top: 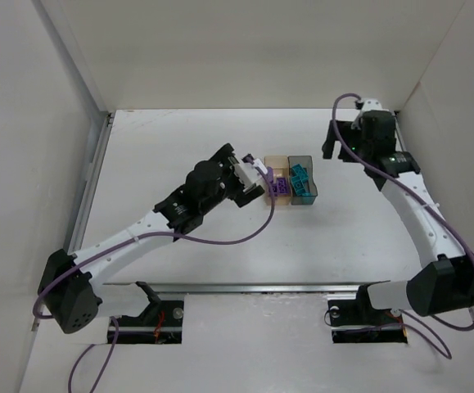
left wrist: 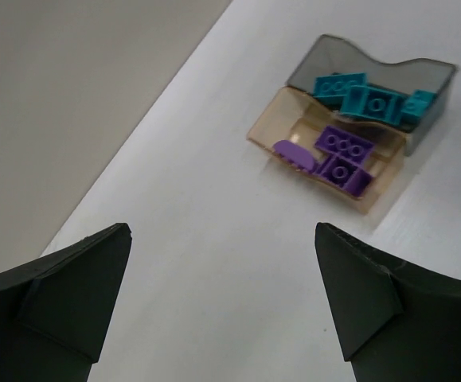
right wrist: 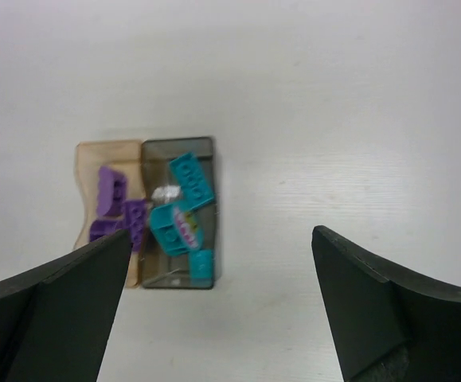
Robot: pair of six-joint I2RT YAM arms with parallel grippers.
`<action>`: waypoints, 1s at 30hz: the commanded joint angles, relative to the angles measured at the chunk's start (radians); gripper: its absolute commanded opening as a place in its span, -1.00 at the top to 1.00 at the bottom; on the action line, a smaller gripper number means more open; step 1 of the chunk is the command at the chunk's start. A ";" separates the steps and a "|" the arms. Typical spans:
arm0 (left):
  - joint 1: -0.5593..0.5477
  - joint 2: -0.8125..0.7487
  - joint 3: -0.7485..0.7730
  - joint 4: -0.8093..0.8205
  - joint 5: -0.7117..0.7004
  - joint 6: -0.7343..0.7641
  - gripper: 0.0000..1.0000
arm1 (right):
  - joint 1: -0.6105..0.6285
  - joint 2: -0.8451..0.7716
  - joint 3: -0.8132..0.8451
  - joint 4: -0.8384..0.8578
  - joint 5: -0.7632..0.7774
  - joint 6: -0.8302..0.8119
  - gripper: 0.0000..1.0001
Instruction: Sort the legos into containers by color
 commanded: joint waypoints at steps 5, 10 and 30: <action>0.145 0.025 -0.051 0.181 -0.378 -0.138 -1.00 | -0.258 -0.081 0.029 -0.043 0.203 -0.038 -1.00; 0.322 0.117 -0.042 0.110 -0.494 -0.288 -1.00 | -0.362 -0.176 -0.023 0.004 0.553 0.016 -1.00; 0.535 0.239 0.047 -0.217 -0.520 -0.592 -1.00 | -0.372 -0.489 -0.275 0.201 0.803 0.292 -1.00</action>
